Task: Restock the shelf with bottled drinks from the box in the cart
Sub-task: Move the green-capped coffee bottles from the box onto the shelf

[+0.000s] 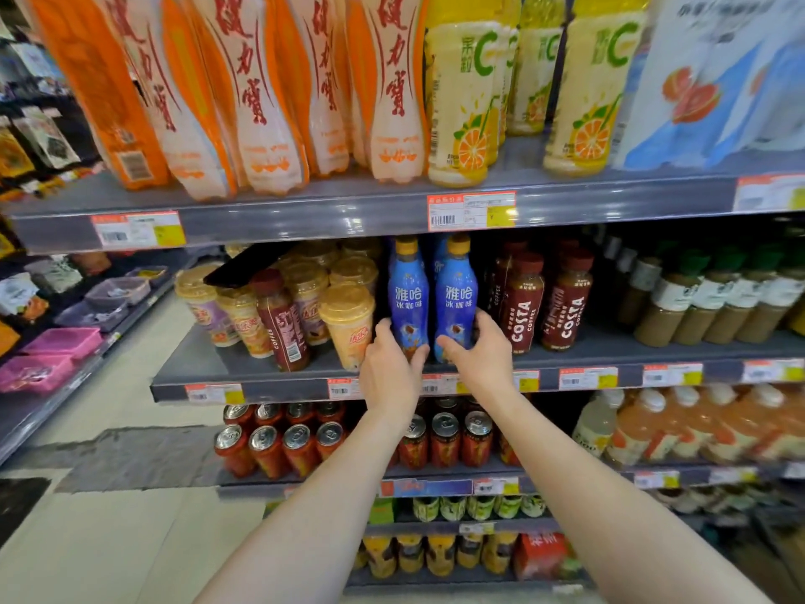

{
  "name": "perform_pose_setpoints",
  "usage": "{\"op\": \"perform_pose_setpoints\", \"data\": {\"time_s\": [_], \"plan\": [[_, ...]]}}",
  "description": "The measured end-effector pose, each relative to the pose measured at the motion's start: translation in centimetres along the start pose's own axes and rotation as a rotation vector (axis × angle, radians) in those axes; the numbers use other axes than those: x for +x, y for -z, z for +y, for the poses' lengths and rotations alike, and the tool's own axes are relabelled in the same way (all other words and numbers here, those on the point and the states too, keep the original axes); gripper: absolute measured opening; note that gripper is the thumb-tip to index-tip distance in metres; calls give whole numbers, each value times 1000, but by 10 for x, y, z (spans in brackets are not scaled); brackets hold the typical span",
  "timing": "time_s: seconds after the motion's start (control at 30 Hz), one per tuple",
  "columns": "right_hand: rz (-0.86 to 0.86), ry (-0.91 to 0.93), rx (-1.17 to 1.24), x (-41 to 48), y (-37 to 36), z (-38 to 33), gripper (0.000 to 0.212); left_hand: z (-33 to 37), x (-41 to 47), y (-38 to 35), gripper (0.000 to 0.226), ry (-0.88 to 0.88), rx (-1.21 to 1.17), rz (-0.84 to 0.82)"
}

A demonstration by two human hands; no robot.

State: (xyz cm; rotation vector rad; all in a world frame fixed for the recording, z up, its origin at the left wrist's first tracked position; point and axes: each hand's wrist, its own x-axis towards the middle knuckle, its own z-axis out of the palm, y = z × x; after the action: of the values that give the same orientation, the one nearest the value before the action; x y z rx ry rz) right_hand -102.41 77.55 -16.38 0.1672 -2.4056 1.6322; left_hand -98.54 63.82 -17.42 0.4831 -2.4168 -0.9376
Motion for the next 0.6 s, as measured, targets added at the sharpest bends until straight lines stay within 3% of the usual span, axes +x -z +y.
{"op": "perform_pose_setpoints", "data": {"time_s": [0.6], "plan": [[-45,-6,26,3,2,-2,52,3,0,0,66,1,-41,-30]]}}
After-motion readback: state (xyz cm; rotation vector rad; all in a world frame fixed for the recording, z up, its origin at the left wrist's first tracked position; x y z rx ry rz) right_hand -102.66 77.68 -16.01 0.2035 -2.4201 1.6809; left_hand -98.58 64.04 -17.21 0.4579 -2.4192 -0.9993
